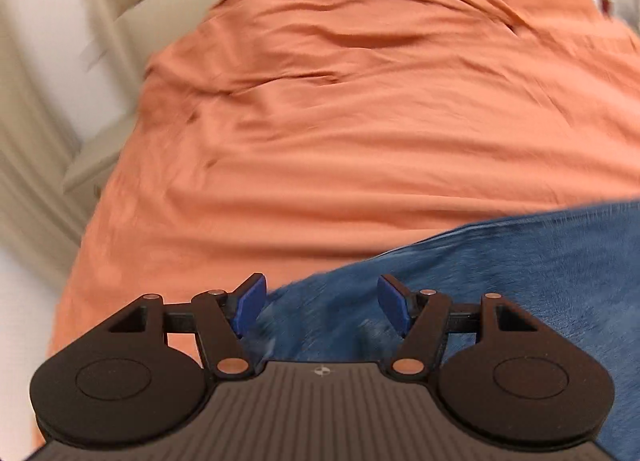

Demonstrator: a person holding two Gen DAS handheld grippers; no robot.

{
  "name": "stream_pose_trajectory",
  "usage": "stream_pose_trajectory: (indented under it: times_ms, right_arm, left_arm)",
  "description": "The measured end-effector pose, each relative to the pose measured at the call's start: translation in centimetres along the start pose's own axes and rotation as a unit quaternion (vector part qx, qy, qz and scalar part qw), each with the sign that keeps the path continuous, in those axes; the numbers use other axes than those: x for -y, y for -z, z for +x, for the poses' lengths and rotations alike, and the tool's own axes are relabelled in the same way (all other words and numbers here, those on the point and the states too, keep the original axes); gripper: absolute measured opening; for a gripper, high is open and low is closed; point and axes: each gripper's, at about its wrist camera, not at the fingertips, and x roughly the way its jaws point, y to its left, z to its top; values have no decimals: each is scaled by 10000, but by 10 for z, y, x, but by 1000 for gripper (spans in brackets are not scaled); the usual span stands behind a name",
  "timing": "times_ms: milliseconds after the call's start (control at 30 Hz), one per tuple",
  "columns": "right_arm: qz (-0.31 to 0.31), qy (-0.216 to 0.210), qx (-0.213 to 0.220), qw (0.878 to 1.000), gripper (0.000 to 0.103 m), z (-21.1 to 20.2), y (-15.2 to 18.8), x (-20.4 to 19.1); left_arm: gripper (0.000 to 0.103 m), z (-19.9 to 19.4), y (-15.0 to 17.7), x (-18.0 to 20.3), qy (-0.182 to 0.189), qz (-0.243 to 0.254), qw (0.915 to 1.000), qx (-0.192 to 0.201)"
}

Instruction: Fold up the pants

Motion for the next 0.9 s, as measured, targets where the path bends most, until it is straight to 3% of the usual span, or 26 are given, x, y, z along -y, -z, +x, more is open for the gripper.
stream_pose_trajectory:
  times_ms: [200,400,533,633,733,767,800,900]
  right_arm:
    - [-219,-400,75,9989,49,-17,3,-66]
    - [-318,-308,24,9990,49,-17,-7,-93]
    - [-329,-225,-86,9992,48,-13,-15,-97]
    - [-417,-152,-147,9989,49,-9,-18,-100]
    - [-497,-87,-223,9985,49,-6,-21,-103]
    - [-512,-64,-242,9984,48,-6,-22,-104]
    - [-524,-42,-257,9983,49,-6,-23,-106]
    - [-548,19,-275,9981,49,-5,-23,-108]
  left_arm:
    - [80,9,23,-66,319,-1234,9918,-100]
    - [81,52,40,-113,825,-2482,9650,-210]
    - [77,87,55,-125,1290,-2844,9482,-581]
    - [77,96,62,-120,1319,-2653,9539,-477]
    - [65,99,61,-112,1299,-2386,9615,-408]
    - [59,97,60,-108,1239,-2263,9654,-377]
    - [47,93,59,-105,1242,-2119,9689,-310]
    - [31,70,53,-93,1021,-1728,9796,-61]
